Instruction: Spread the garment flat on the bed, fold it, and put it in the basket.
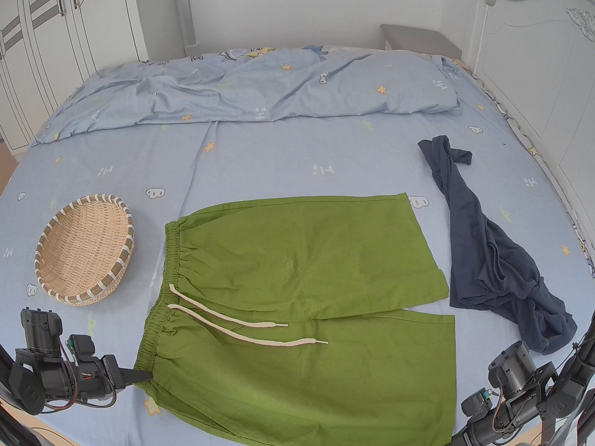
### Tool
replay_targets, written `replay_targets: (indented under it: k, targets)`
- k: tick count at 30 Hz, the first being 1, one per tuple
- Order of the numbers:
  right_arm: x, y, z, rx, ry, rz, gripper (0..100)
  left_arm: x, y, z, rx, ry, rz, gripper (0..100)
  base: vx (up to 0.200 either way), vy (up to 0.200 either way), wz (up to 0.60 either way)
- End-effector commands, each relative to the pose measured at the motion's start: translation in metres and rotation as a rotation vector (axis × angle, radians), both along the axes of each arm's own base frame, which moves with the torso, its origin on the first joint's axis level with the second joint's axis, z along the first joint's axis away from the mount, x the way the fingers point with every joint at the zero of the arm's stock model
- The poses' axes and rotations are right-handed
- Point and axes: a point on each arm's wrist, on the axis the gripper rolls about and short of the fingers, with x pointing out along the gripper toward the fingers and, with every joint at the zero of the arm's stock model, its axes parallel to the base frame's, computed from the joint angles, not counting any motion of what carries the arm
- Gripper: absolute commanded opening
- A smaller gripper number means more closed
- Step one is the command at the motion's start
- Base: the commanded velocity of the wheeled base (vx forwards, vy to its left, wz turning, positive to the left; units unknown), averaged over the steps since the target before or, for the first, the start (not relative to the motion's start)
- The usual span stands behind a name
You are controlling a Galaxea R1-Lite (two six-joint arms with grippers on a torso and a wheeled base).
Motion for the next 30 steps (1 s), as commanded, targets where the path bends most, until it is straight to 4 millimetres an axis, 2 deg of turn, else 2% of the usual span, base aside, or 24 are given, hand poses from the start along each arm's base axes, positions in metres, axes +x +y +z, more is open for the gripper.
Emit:
replay_targets:
  k: [1, 13, 17, 19, 23, 27, 29, 30]
  targets:
    - [-0.004, -0.002, -0.001, -0.006, 0.018, 0.001, 0, 0.0, 0.0, 0.0, -0.001, 0.003, 0.002, 0, 0.0, 0.0, 0.0]
    - [-0.002, -0.006, 0.003, 0.006, -0.009, -0.029, 0, -0.004, 0.0, -0.001, 0.002, 0.007, -0.001, 0, 0.0, 0.0, 0.0]
    - [0.002, -0.013, 0.024, 0.071, -0.142, -0.096, 0, -0.003, -0.002, 0.002, 0.0, -0.009, -0.006, 0, 0.0, 0.0, 0.0]
    - [0.003, -0.019, 0.042, 0.123, -0.236, -0.164, 0, -0.001, -0.004, 0.009, -0.009, -0.04, -0.005, 0, 0.0, 0.0, 0.0]
    - [0.013, -0.024, 0.067, 0.156, -0.33, -0.237, 0, 0.008, -0.008, 0.018, -0.038, -0.054, 0.0, 0, 0.0, 0.0, 0.0]
    - [0.031, -0.028, 0.109, 0.162, -0.381, -0.288, 0, 0.022, -0.014, 0.026, -0.066, -0.02, -0.003, 0, 0.0, 0.0, 0.0]
    - [0.036, -0.028, 0.12, 0.166, -0.393, -0.294, 0, 0.024, -0.016, 0.03, -0.065, -0.015, -0.005, 0, 0.0, 0.0, 0.0]
    - [0.043, -0.028, 0.136, 0.172, -0.414, -0.305, 0, 0.028, -0.015, 0.039, -0.062, -0.015, 0.003, 0, 0.0, 0.0, 0.0]
